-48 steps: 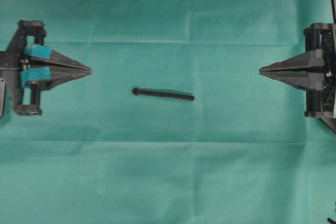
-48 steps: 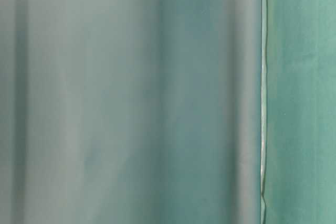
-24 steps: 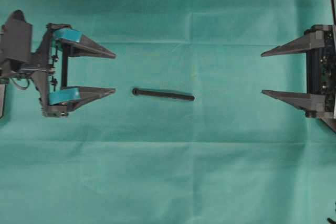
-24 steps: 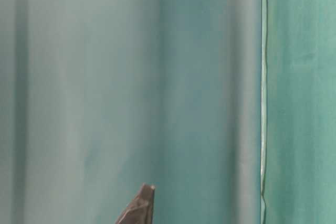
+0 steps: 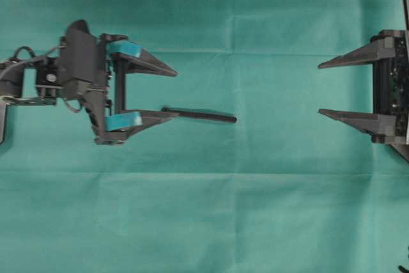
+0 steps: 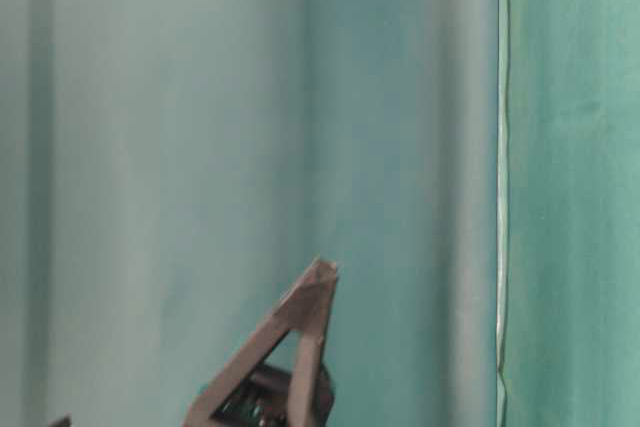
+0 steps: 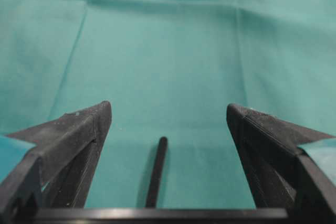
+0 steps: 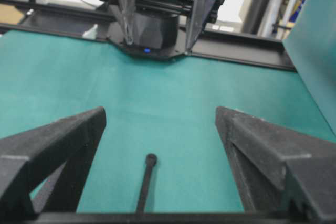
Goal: Peel off the Velcro with your right arm.
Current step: 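Lower the left gripper over the strap near its loop and close, then lift the strap upright with the left gripper, free end pointing up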
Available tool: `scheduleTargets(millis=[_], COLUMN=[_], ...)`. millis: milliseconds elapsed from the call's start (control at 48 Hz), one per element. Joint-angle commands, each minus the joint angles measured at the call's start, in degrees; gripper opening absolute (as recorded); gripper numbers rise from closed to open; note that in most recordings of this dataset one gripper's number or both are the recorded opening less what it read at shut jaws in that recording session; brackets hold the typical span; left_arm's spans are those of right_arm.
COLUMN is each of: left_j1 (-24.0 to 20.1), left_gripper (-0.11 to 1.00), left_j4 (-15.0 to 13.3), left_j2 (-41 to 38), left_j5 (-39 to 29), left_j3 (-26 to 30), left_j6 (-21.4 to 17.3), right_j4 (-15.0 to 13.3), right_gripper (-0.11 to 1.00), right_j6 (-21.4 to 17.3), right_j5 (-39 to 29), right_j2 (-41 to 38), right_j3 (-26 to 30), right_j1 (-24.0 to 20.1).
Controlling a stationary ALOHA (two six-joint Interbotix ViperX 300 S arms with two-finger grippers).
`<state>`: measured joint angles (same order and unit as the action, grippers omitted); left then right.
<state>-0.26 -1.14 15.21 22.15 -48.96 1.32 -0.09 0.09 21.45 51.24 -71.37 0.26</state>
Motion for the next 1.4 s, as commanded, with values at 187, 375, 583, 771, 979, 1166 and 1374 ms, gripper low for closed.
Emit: scheduleTargets(millis=[187, 375, 583, 771, 979, 1166, 1374], left_j1=[0.0, 0.0, 0.0, -0.1, -0.7, -0.9, -1.9], left_gripper=[0.96, 0.97, 0.97, 0.97, 0.97, 0.97, 0.96], left_j4=[-0.1, -0.1, 0.1, 0.0, 0.1, 0.1, 0.1], left_j2=[-0.6, -2.7, -5.4, -8.9, -14.1, -17.4, -20.8], left_j5=[-14.4, -29.2, -38.1, -37.0, -36.0, -34.3, -33.3], left_j3=[5.5, 10.6, 14.4, 14.8, 14.9, 15.0, 14.9], left_j6=[0.5, 0.3, -1.0, -1.9, -1.9, -2.0, -2.1], right_j4=[-0.2, -0.3, -0.3, -0.3, -0.3, -0.3, -0.4], right_gripper=[0.80, 0.80, 0.80, 0.79, 0.79, 0.79, 0.79], right_j6=[-0.1, 0.0, 0.1, 0.2, 0.2, 0.2, 0.2], right_j5=[0.6, 0.5, 0.6, 0.6, 0.6, 0.9, 1.5], right_j2=[-0.4, -0.4, -0.4, -0.4, -0.7, -1.1, -1.2], right_j3=[0.4, 0.2, 0.2, 0.2, 0.1, -0.2, -0.3], right_j1=[0.1, 0.1, 0.1, 0.1, 0.1, 0.1, 0.1])
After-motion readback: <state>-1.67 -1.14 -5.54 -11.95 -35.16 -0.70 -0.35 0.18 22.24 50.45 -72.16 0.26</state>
